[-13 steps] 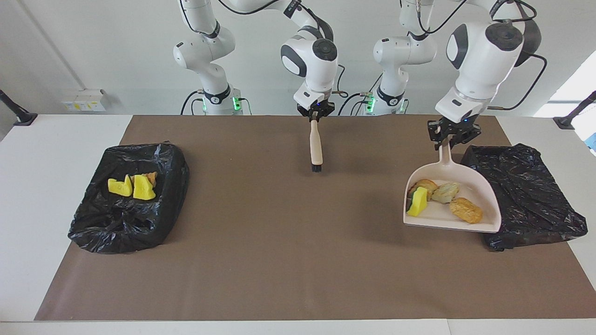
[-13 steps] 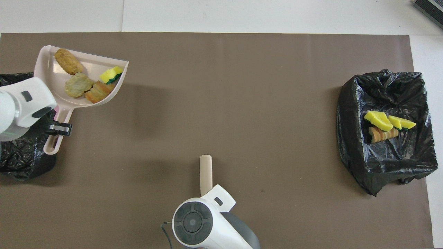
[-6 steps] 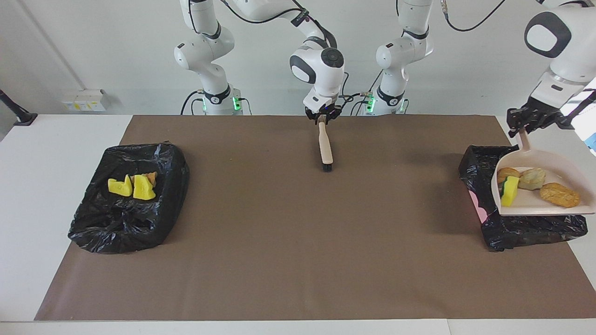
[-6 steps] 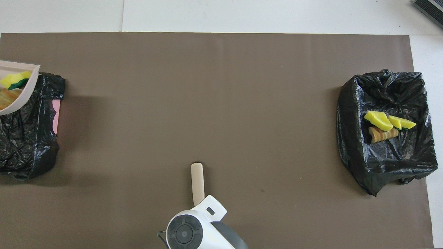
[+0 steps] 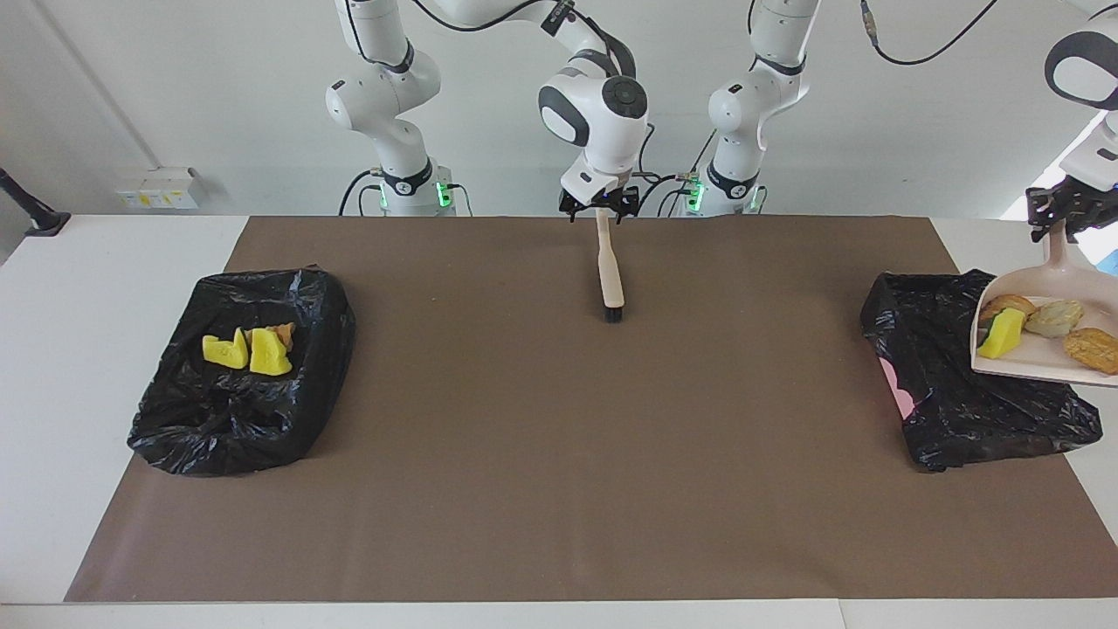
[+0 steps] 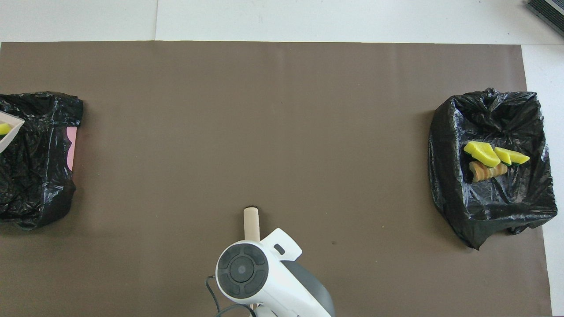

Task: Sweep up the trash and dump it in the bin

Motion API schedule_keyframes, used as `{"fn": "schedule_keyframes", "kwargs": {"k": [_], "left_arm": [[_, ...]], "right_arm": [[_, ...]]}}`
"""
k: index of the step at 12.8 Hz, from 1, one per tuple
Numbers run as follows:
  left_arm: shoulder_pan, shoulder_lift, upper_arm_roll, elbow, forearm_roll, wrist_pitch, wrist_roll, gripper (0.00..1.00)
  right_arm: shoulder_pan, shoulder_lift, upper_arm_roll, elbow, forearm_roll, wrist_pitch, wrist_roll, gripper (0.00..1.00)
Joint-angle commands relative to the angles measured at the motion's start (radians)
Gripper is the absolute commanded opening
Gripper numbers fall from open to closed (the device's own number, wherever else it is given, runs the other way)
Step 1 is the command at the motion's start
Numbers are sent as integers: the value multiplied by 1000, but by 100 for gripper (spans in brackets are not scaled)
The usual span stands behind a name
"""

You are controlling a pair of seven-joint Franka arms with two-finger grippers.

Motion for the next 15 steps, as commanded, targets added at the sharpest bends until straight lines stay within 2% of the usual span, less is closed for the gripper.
{"fn": "schedule_keyframes", "kwargs": {"k": [1, 4, 7, 10, 13, 15], "left_arm": [[5, 9, -3, 23, 129, 6, 132, 0], [7, 26, -3, 21, 283, 23, 138, 0], [-8, 38, -3, 21, 430, 38, 183, 0], [-57, 43, -5, 24, 594, 49, 266, 0], [-97, 44, -6, 29, 656, 52, 289, 0], [-123, 49, -9, 32, 691, 49, 289, 0]], "right_arm": [[-95, -39, 6, 83, -1, -146, -136, 100], [-197, -37, 6, 208, -1, -294, -256, 100], [-299, -39, 4, 306, 2, -370, -331, 100], [-408, -40, 0, 386, -3, -444, -497, 100], [-522, -66, -22, 418, -4, -457, -661, 100], [-573, -71, -31, 426, -55, -457, -726, 100]]}}
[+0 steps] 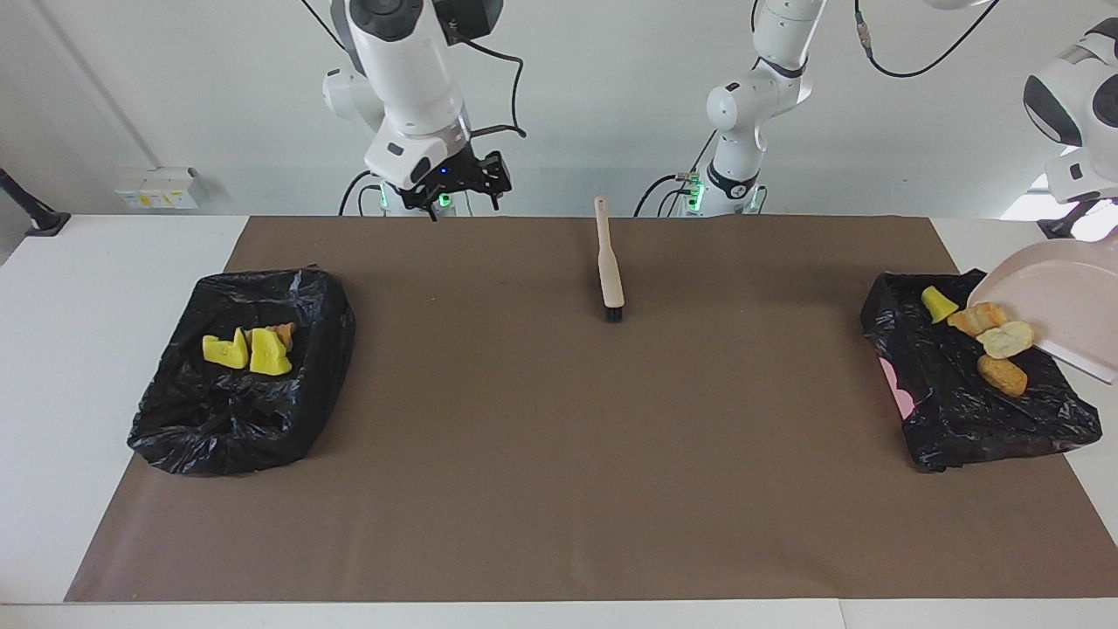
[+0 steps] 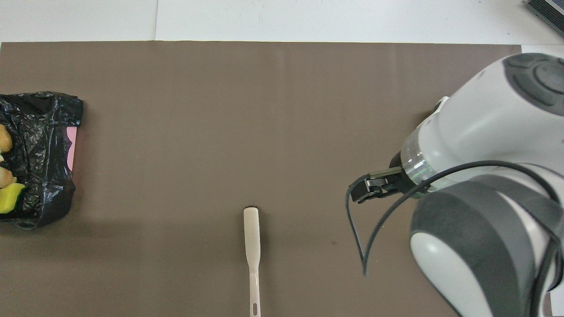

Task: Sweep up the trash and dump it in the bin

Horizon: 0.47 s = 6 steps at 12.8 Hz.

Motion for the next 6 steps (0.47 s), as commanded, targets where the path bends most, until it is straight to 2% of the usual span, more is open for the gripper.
{"fn": "schedule_keyframes", "kwargs": {"k": [1, 4, 6], "left_arm": [[-35, 14, 8, 37, 64, -9, 24, 0], [-52, 28, 5, 108, 106, -41, 123, 0], [-90, 28, 6, 163, 107, -91, 200, 0]], "right_arm": [[-55, -8, -5, 21, -71, -20, -92, 100], [-87, -7, -28, 24, -152, -15, -205, 100], [-90, -7, -75, 32, -179, -3, -256, 100]]}}
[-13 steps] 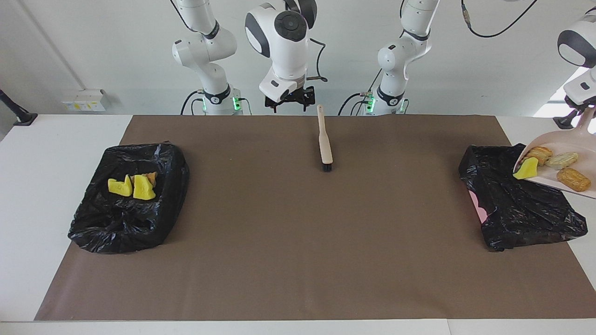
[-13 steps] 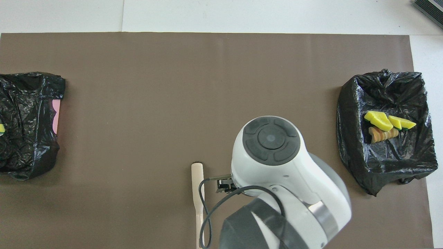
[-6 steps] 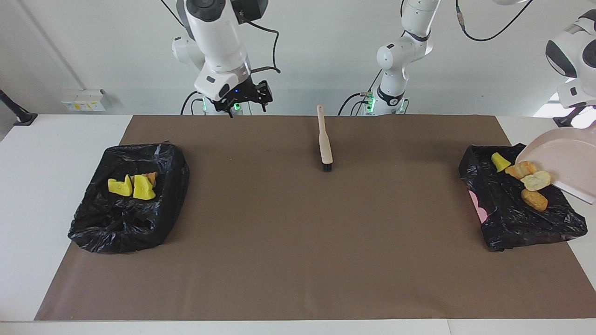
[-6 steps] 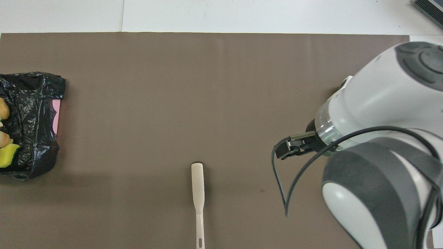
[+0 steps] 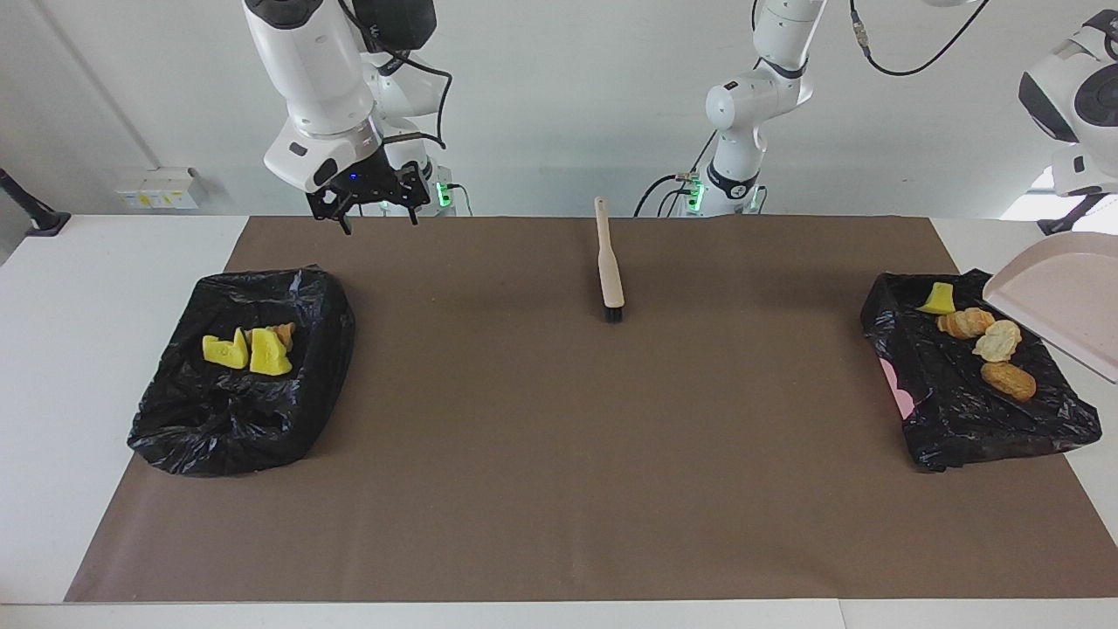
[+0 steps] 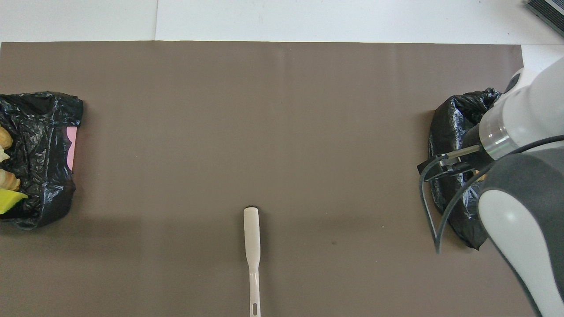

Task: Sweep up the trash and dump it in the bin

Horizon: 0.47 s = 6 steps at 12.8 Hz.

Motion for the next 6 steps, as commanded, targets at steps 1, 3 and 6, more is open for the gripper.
{"fn": "schedule_keyframes", "kwargs": {"k": [1, 3, 6], "left_arm": [[-65, 22, 5, 105, 19, -112, 71, 0], [-131, 19, 1, 133, -14, -217, 62, 0], [-176, -3, -6, 131, -259, -306, -74, 0]], "right_arm": [[-15, -2, -46, 28, -24, -4, -70, 100], [-15, -2, -92, 29, -13, -4, -76, 100], [-34, -1, -189, 29, 26, 1, -79, 100]]}}
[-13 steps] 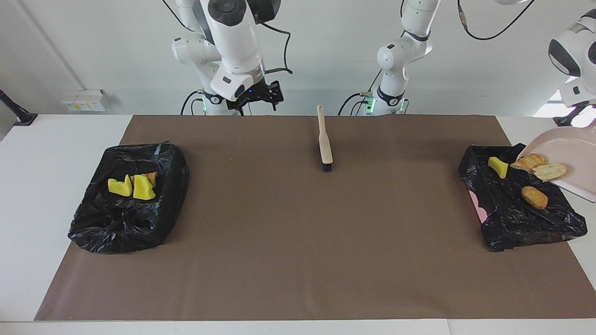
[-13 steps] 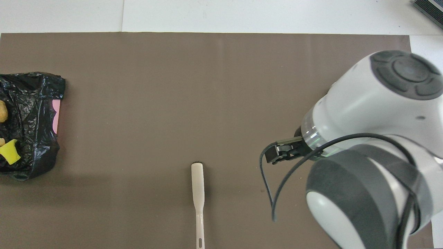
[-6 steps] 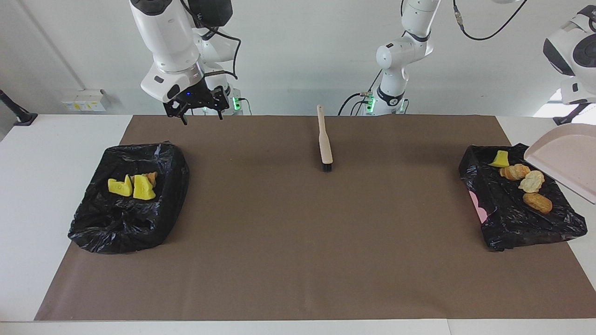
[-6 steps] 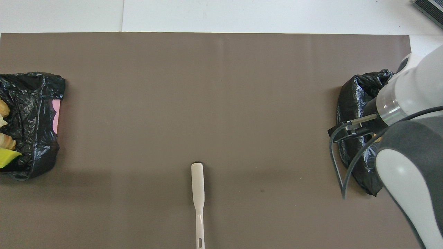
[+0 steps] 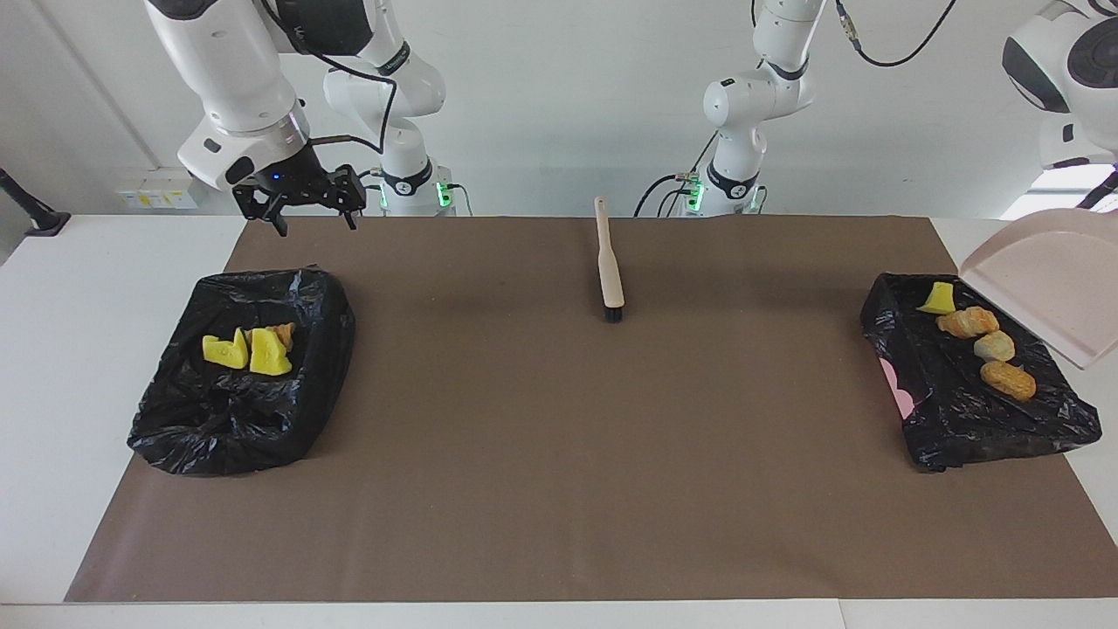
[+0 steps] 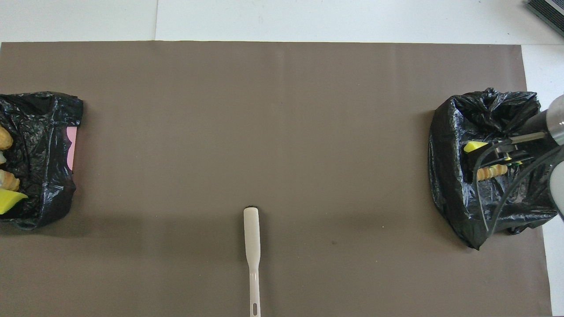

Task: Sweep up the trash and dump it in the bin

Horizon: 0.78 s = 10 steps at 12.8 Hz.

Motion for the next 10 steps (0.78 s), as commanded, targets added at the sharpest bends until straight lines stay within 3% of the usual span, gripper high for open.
{"fn": "schedule_keyframes", "kwargs": {"k": [1, 5, 10], "left_arm": [[-27, -9, 0, 17, -211, -90, -182, 0], [-81, -50, -2, -38, -555, -114, -590, 0], [-257, -56, -2, -109, -711, -28, -1005, 0]], "right_arm": [[-34, -1, -53, 6, 38, 1, -31, 100], [-42, -8, -58, 6, 34, 21, -17, 100], [-28, -10, -48, 5, 23, 24, -15, 100]]}}
